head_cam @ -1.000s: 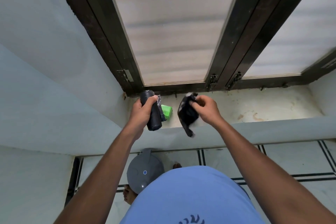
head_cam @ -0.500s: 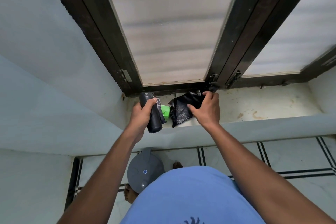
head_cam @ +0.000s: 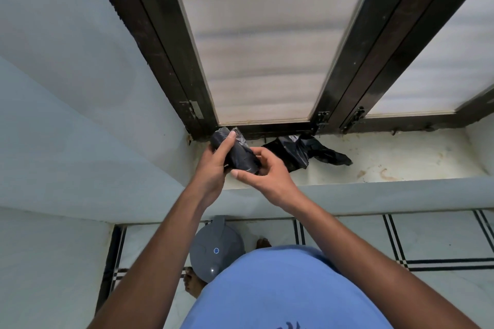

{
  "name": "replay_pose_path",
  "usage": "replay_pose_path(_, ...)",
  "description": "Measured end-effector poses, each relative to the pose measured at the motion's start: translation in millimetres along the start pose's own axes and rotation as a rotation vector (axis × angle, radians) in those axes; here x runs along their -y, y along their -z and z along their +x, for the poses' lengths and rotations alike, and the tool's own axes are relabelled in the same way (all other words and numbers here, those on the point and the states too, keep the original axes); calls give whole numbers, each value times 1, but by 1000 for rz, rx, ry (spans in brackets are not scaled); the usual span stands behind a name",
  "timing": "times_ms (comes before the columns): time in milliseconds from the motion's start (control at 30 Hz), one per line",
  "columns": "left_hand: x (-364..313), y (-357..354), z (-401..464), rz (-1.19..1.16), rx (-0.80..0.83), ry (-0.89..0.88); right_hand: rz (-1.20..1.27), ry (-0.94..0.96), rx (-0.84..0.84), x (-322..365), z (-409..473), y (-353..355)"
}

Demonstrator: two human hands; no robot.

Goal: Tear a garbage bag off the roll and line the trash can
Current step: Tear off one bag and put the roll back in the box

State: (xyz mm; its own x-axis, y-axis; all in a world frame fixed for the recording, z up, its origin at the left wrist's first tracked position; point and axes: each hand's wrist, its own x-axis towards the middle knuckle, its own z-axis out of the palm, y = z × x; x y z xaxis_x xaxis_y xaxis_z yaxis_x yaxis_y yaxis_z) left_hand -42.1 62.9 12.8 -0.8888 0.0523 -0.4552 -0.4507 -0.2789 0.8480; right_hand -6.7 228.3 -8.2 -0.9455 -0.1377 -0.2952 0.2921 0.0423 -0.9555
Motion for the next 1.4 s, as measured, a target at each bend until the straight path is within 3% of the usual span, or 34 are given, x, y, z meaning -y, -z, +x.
replay_pose_path(133,-11,19,-7,31,12,-34,159,14,-52,7,2,10)
replay_pose_path(267,-17,44,-12,129,-31,-64,91,51,21,19,5,30)
replay_pose_path(367,-22,53,-21,548,-28,-266,-114,45,161,29,11,40)
replay_pose_path(467,-29,50,-26,967,178,-374,-302,2,289,41,15,37)
replay_pose_path(533,-31,47,-31,1014,241,-296,-281,-23,331,45,19,33)
replay_pose_path(633,-24,55,-42,1095,127,-271,-273,-62,407,40,32,26)
replay_pose_path(733,-9,72,-54,1188,-46,-223,-590,11,264,22,58,9)
replay_pose_path(800,0,85,-62,1105,-139,-141,-870,131,157,13,76,-11)
replay_pose_path(967,5,100,-78,1080,-227,-83,-1413,308,211,4,108,-59)
replay_pose_path(1067,0,104,-83,1040,-257,-74,-1340,323,180,2,115,-65)
replay_pose_path(1267,-22,101,-94,927,-277,-117,-769,422,84,1,95,-42)
replay_pose_path(1400,-39,91,-97,793,-271,-150,-701,342,62,-14,87,-36)
